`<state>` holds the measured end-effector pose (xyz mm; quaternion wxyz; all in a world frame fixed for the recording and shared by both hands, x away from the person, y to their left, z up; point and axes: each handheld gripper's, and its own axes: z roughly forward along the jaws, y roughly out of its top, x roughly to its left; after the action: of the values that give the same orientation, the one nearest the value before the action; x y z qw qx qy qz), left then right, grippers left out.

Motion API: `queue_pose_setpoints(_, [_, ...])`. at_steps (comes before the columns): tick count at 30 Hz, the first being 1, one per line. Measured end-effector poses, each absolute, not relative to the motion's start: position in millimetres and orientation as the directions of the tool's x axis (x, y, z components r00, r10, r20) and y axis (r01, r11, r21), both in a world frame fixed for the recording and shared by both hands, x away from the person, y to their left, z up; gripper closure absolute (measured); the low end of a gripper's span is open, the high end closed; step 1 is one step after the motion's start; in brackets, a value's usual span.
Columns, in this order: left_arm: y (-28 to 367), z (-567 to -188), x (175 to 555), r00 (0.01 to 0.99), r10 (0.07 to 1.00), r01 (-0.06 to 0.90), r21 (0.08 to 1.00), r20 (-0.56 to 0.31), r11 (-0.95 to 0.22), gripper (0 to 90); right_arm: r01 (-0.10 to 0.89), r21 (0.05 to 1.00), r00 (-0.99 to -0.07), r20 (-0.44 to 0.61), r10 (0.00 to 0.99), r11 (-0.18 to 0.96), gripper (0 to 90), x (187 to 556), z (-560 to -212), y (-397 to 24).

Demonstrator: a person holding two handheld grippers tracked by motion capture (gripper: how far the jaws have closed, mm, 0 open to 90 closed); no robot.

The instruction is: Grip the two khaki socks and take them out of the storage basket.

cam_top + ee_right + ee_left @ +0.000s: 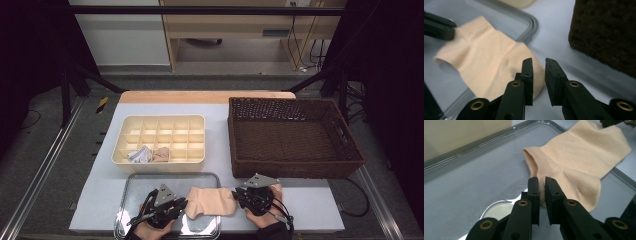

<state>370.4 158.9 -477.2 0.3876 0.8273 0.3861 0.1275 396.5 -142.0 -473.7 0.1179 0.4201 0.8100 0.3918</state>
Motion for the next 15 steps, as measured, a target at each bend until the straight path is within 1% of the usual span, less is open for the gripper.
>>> queue_pose_setpoints(2, [159,-477,370,0.669,0.738,0.54,0.74,-0.088,-0.402,81.7,0.589,0.729,-0.623,0.135,0.77,0.349,77.0,397,-477,-140])
queue_pose_setpoints(4, [159,-477,370,0.669,0.738,0.54,0.74,-0.089,-0.4,81.7,0.59,0.723,-0.63,0.133,0.765,0.36,79.3,397,-479,-136])
queue_pose_setpoints(9, [159,-477,371,0.668,0.738,0.544,0.739,-0.095,-0.397,81.7,0.587,0.711,-0.648,0.124,0.752,0.388,90.0,395,-479,-133])
queue_pose_setpoints(12, [160,-477,372,0.668,0.738,0.545,0.738,-0.095,-0.398,81.7,0.592,0.708,-0.639,0.121,0.759,0.385,90.0,396,-476,-138])
queue_pose_setpoints(15, [162,-477,373,0.663,0.743,0.547,0.738,-0.095,-0.394,81.8,0.596,0.717,-0.61,0.111,0.784,0.361,90.0,397,-472,-146])
